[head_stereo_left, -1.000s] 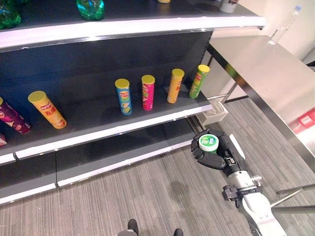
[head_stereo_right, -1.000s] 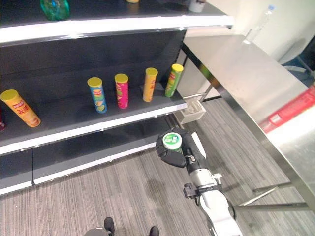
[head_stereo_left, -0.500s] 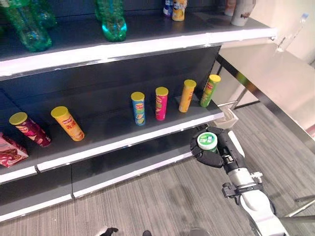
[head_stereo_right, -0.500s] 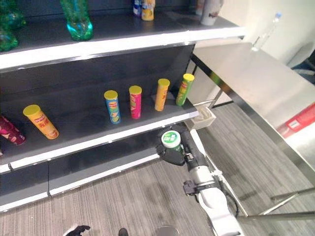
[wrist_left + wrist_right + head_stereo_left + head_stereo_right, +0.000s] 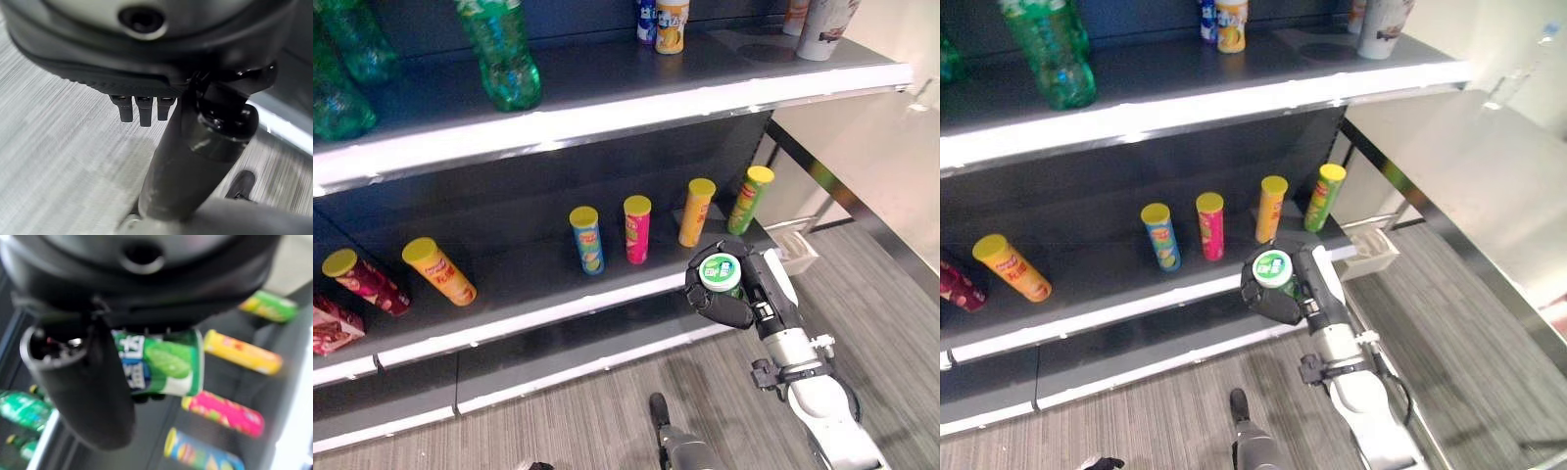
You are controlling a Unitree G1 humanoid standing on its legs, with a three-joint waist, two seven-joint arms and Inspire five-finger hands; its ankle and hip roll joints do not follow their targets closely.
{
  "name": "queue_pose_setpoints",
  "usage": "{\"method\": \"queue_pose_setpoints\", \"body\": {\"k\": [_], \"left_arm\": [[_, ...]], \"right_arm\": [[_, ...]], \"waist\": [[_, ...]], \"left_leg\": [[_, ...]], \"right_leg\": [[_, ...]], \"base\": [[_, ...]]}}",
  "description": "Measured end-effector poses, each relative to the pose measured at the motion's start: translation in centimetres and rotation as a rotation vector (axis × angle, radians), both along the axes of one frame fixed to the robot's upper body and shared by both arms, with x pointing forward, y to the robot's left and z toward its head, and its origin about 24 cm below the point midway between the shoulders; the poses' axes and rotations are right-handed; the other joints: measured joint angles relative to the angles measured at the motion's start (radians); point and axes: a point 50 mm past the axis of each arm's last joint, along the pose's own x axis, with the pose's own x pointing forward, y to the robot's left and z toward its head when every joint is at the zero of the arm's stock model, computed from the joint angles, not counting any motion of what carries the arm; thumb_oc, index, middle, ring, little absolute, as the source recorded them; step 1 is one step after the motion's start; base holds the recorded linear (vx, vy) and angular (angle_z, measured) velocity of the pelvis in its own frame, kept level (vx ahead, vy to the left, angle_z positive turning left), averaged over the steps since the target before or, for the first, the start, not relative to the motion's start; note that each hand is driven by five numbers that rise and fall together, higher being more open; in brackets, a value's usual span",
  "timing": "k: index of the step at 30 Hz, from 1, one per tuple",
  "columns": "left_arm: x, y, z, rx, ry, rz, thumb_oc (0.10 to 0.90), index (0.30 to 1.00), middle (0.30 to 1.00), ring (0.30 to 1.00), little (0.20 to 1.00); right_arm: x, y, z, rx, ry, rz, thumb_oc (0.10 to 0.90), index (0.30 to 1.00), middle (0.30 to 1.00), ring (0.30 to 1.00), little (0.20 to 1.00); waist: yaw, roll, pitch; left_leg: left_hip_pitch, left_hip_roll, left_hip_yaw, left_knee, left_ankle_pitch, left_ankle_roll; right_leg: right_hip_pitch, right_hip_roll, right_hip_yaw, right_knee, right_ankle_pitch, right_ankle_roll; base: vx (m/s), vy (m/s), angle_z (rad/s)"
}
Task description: Put the goods on the table back onto the shelves and tidy them up.
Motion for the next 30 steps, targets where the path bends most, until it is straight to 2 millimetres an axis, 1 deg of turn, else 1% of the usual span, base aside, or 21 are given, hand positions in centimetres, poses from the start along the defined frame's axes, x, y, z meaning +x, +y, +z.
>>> {"method": "queue_pose_setpoints", "body": {"k": [1, 2, 3, 4, 5, 6, 8, 9, 10, 11, 12, 14, 15, 16, 18, 19, 21, 23, 25, 28, 30], "left_arm": [[0.3, 0.6, 0.1, 0.016, -0.010, 0.022, 0.800, 0.900, 0.900, 0.900, 0.900], [0.3, 0.8, 0.2, 0.021, -0.010, 0.025, 0.800, 0.900, 0.900, 0.900, 0.900], [0.3, 1.0, 0.2, 0.026, -0.011, 0.024, 0.800, 0.900, 0.900, 0.900, 0.900], [0.5, 1.2, 0.3, 0.035, -0.015, 0.008, 0.800, 0.900, 0.900, 0.900, 0.900], [0.9, 1.4, 0.4, 0.041, -0.030, 0.005, 0.800, 0.900, 0.900, 0.900, 0.900], [1.5, 1.6, 0.6, 0.048, -0.049, 0.000, 0.800, 0.900, 0.900, 0.900, 0.900], [3.0, 2.3, 1.0, 0.078, -0.094, -0.020, 0.800, 0.900, 0.900, 0.900, 0.900], [4.2, 2.9, 1.5, 0.094, -0.139, -0.026, 0.800, 0.900, 0.900, 0.900, 0.900], [4.8, 3.0, 1.8, 0.096, -0.162, -0.029, 0.800, 0.900, 0.900, 0.900, 0.900], [5.6, 2.6, 2.0, 0.074, -0.210, -0.022, 0.800, 0.900, 0.900, 0.900, 0.900], [5.9, 2.0, 2.1, 0.054, -0.231, -0.022, 0.800, 0.900, 0.900, 0.900, 0.900], [5.9, 0.1, 1.7, -0.008, -0.224, -0.020, 0.800, 0.900, 0.900, 0.900, 0.900], [5.9, -0.3, 1.6, -0.025, -0.229, -0.021, 0.800, 0.900, 0.900, 0.900, 0.900], [5.8, -1.2, 1.5, -0.051, -0.226, -0.019, 0.800, 0.900, 0.900, 0.900, 0.900], [5.5, -2.4, 1.2, -0.081, -0.215, -0.011, 0.800, 0.900, 0.900, 0.900, 0.900], [4.9, -3.2, 0.9, -0.109, -0.195, 0.004, 0.800, 0.900, 0.900, 0.900, 0.900], [4.9, -3.5, 0.9, -0.122, -0.191, 0.019, 0.800, 0.900, 0.900, 0.900, 0.900], [4.9, -3.4, 0.9, -0.121, -0.190, 0.024, 0.800, 0.900, 0.900, 0.900, 0.900], [4.9, -3.2, 0.9, -0.117, -0.189, 0.023, 0.800, 0.900, 0.900, 0.900, 0.900], [4.7, -2.0, 1.0, -0.086, -0.186, 0.021, 0.800, 0.900, 0.900, 0.900, 0.900], [4.5, -1.4, 1.0, -0.071, -0.182, 0.022, 0.800, 0.900, 0.900, 0.900, 0.900]], "right_arm": [[0.1, -0.1, 0.2, -0.012, -0.007, 0.005, 0.400, 0.300, 0.300, 0.300, 0.300], [0.0, -0.1, 0.3, -0.019, -0.010, 0.008, 0.400, 0.300, 0.300, 0.300, 0.300], [0.0, -0.2, 0.5, -0.023, -0.015, 0.011, 0.400, 0.300, 0.300, 0.300, 0.300], [-0.1, -0.1, 1.1, -0.028, -0.041, 0.023, 0.400, 0.300, 0.300, 0.300, 0.300], [-0.2, 0.1, 1.5, -0.023, -0.057, 0.033, 0.400, 0.300, 0.300, 0.300, 0.300], [-0.4, 0.4, 1.8, -0.014, -0.073, 0.045, 0.400, 0.300, 0.300, 0.300, 0.300], [-0.6, 0.6, 2.3, -0.019, -0.092, 0.063, 0.400, 0.300, 0.300, 0.300, 0.300], [-0.8, 0.9, 2.5, -0.018, -0.103, 0.077, 0.400, 0.300, 0.300, 0.300, 0.300], [-0.8, 1.0, 2.6, -0.019, -0.107, 0.079, 0.400, 0.300, 0.300, 0.300, 0.300], [-1.0, 1.0, 2.8, -0.025, -0.120, 0.086, 0.400, 0.300, 0.300, 0.300, 0.300], [-1.0, 1.0, 2.8, -0.025, -0.122, 0.088, 0.400, 0.300, 0.300, 0.300, 0.300], [-1.4, 0.6, 2.3, -0.023, -0.103, 0.070, 0.400, 0.300, 0.300, 0.300, 0.300], [-1.5, 0.4, 2.2, -0.024, -0.095, 0.065, 0.400, 0.300, 0.300, 0.300, 0.300], [-1.7, 0.2, 2.0, -0.030, -0.084, 0.058, 0.400, 0.300, 0.300, 0.300, 0.300], [-2.2, -0.3, 1.6, -0.032, -0.062, 0.034, 0.400, 0.300, 0.300, 0.300, 0.300], [-2.6, -0.8, 1.1, -0.035, -0.039, 0.013, 0.400, 0.300, 0.300, 0.300, 0.300], [-3.2, -1.0, 0.5, -0.029, -0.007, -0.001, 0.400, 0.300, 0.300, 0.300, 0.300], [-3.5, -0.9, 0.0, -0.006, 0.009, -0.011, 0.400, 0.300, 0.300, 0.300, 0.300], [-3.6, -0.8, -0.1, -0.002, 0.015, -0.006, 0.400, 0.300, 0.300, 0.300, 0.300], [-3.7, -0.8, -0.2, -0.008, 0.026, 0.009, 0.400, 0.300, 0.300, 0.300, 0.300], [-3.8, -0.9, -0.4, -0.001, 0.039, 0.004, 0.400, 0.300, 0.300, 0.300, 0.300]], "waist": [[0.005, -0.016, 0.003], [0.005, -0.027, 0.000], [0.004, -0.034, -0.005], [0.001, -0.043, -0.013], [-0.003, -0.046, -0.018], [-0.003, -0.055, -0.017], [-0.008, -0.075, -0.009], [-0.011, -0.099, -0.001], [-0.011, -0.112, 0.005], [-0.012, -0.121, 0.010], [-0.007, -0.120, 0.011], [-0.013, -0.112, 0.008], [-0.014, -0.110, 0.007], [-0.028, -0.091, -0.004], [-0.062, -0.084, -0.008], [-0.073, -0.079, -0.012], [-0.075, -0.085, -0.018], [-0.071, -0.083, -0.019], [-0.069, -0.080, -0.019], [-0.061, -0.067, -0.017], [-0.062, -0.069, -0.017]], "left_leg": [[-0.013, 0.018, 0.005, 0.100, 0.017, -0.029], [-0.023, 0.028, 0.004, 0.155, 0.003, -0.050], [-0.030, 0.028, 0.002, 0.186, 0.004, -0.057], [-0.094, 0.036, 0.004, 0.343, 0.025, -0.094], [-0.130, 0.049, -0.003, 0.419, 0.020, -0.101], [-0.166, 0.046, -0.020, 0.474, 0.016, -0.116], [-0.251, 0.042, -0.018, 0.591, 0.002, -0.106], [-0.303, 0.031, -0.016, 0.553, -0.022, -0.111], [-0.321, 0.024, -0.008, 0.488, -0.026, -0.104], [-0.335, 0.030, 0.013, 0.347, -0.019, -0.106], [-0.339, 0.032, 0.016, 0.283, -0.009, -0.119], [-0.297, 0.039, 0.074, 0.109, 0.033, -0.093], [-0.283, 0.040, 0.089, 0.094, 0.038, -0.086], [-0.259, 0.046, 0.103, 0.067, 0.054, -0.071], [-0.234, 0.038, 0.138, 0.019, 0.121, -0.052], [-0.200, 0.026, 0.152, -0.037, 0.179, -0.028], [-0.189, -0.004, 0.148, -0.042, 0.191, -0.004], [-0.192, -0.021, 0.138, -0.041, 0.191, 0.004], [-0.192, -0.027, 0.133, -0.041, 0.191, 0.005], [-0.187, -0.026, 0.132, -0.041, 0.191, 0.005], [-0.184, -0.029, 0.144, -0.042, 0.189, 0.009]], "right_leg": [[0.075, 0.015, 0.002, -0.060, 0.010, -0.022], [0.107, 0.015, 0.005, -0.080, 0.025, -0.052], [0.130, 0.017, 0.009, -0.094, 0.009, -0.059], [0.182, 0.030, 0.009, -0.140, -0.012, -0.077], [0.197, 0.033, 0.009, -0.155, -0.009, -0.081], [0.207, 0.031, 0.016, -0.158, -0.018, -0.096], [0.220, 0.020, 0.015, -0.163, -0.014, -0.107], [0.233, 0.005, 0.013, -0.163, -0.014, -0.107], [0.242, -0.008, 0.016, -0.166, -0.025, -0.091], [0.249, -0.011, 0.004, -0.166, -0.028, -0.086], [0.256, -0.009, 0.005, -0.166, -0.028, -0.086], [0.292, -0.008, 0.017, -0.169, -0.054, -0.054], [0.297, -0.008, 0.022, -0.169, -0.068, -0.052], [0.306, -0.003, 0.026, -0.170, -0.082, -0.066], [0.317, -0.016, 0.026, -0.170, -0.091, -0.052], [0.330, -0.025, 0.025, -0.170, -0.101, -0.035], [0.338, -0.052, 0.024, -0.170, -0.107, -0.013], [0.339, -0.073, 0.006, -0.169, -0.102, -0.001], [0.335, -0.078, 0.002, -0.163, -0.099, 0.002], [0.337, -0.079, 0.006, -0.152, -0.097, 0.006], [0.339, -0.081, 0.014, -0.168, -0.092, 0.012]], "base": [[0.26, -0.212, -0.05], [0.20, -0.204, -0.08], [0.18, -0.209, -0.05], [0.14, -0.183, -0.10], [0.10, -0.141, -0.08], [0.05, -0.065, 0.02], [0.05, -0.005, 0.07], [0.08, 0.030, 0.03], [0.12, 0.080, 0.06], [0.08, 0.063, -0.05], [0.12, 0.064, -0.19], [0.09, 0.048, -0.27], [0.08, 0.048, -0.42], [0.07, 0.048, -0.32], [0.02, 0.043, -0.06], [-0.01, 0.026, 0.07], [-0.02, 0.041, 0.10], [-0.03, 0.051, 0.18], [-0.04, 0.049, 0.11], [-0.04, 0.039, 0.03], [-0.03, 0.023, -0.14]]}}
